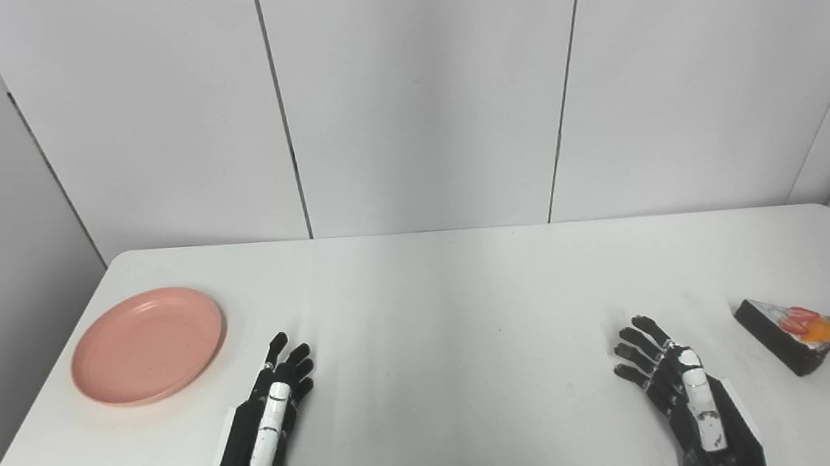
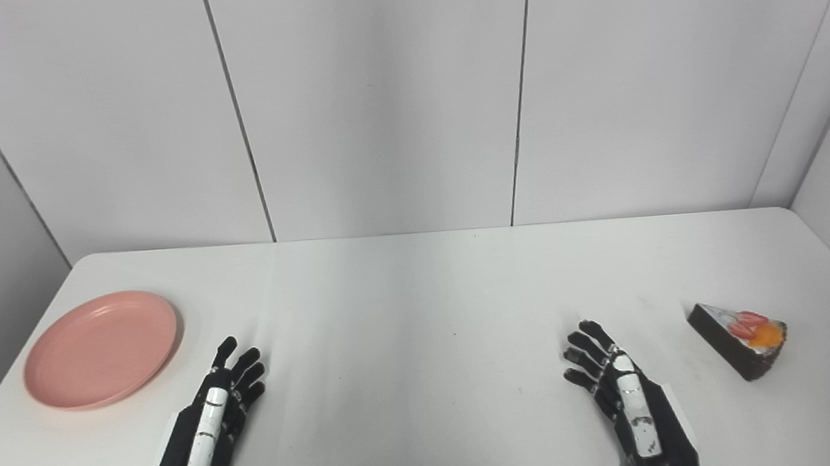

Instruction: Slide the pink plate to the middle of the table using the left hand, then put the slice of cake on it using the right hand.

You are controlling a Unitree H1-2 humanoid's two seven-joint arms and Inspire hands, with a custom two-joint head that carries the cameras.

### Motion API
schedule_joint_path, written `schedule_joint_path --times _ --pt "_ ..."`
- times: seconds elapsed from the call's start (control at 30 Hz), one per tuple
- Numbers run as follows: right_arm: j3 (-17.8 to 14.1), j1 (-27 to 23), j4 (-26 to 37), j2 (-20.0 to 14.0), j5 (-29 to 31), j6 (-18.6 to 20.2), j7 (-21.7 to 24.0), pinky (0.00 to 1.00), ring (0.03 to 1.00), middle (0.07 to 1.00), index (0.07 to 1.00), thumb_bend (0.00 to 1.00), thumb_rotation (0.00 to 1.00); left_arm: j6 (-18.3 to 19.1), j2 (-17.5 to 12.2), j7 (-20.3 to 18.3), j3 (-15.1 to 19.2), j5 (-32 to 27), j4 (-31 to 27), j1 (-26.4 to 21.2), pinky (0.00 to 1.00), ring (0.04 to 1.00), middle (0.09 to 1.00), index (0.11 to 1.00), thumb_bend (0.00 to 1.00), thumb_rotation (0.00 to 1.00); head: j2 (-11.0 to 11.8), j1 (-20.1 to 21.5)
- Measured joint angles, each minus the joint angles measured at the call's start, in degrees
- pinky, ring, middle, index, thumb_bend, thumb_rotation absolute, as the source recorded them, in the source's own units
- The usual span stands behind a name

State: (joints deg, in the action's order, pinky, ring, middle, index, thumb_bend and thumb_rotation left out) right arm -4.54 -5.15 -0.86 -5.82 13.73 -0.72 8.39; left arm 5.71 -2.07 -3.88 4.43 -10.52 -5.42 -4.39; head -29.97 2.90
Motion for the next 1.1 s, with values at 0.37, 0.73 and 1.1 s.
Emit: schedule_joint_path --times 0.37,0.73,1.1 --pt "0.0 -0.04 -0.14 0.0 0.06 -0.01 0.05 0.82 0.851 0.856 0.898 0.84 0.93 -0.02 -0.01 -0.01 0.01 -0.01 0.14 -0.06 0.97 0.928 0.913 0.949 0.8 0.8 0.18 -0.17" --pt "-0.16 -0.79 -1.25 0.08 -0.28 -1.23 0.04 0.87 0.868 0.865 0.883 0.85 0.92 -2.34 0.6 0.0 0.19 -0.39 1.72 -0.51 0.96 0.943 0.952 0.955 0.84 0.79 0.53 -0.17" --pt "-0.58 -1.51 -2.33 0.19 -0.27 -3.05 0.11 0.92 0.924 0.928 0.929 0.86 0.93 -7.24 1.03 0.4 0.15 0.25 3.83 -0.5 1.0 1.0 1.0 0.998 0.92 0.81 1.14 -0.35"
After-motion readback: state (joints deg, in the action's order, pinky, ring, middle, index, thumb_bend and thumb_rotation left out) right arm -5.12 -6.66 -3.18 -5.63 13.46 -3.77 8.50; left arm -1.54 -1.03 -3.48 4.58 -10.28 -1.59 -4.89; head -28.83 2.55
